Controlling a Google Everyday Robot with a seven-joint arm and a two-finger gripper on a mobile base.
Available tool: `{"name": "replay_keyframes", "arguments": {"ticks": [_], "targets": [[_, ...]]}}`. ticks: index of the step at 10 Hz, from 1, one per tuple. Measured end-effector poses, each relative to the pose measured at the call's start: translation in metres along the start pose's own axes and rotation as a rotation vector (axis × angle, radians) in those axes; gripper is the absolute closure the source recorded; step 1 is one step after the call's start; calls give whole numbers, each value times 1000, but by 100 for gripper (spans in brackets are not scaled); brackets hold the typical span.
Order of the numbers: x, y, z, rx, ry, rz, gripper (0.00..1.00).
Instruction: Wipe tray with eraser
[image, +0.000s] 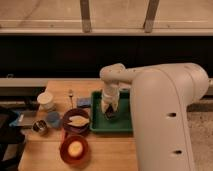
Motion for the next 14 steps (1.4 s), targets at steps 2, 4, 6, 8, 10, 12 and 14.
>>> {"name": "replay_keyframes", "arguments": {"ticks": [2,4,6,8,10,12,14], "targets": [[20,-26,0,-12,13,54,83],[21,-43,-3,-6,10,83,83],[5,-52,-5,-1,-2,93,83],[-16,-35,-5,2,-8,66,83],[-31,-8,-3,6,-5,11,83],[-34,15,0,4,5,-29,83],[-25,19,3,3,22,-35,83]]}}
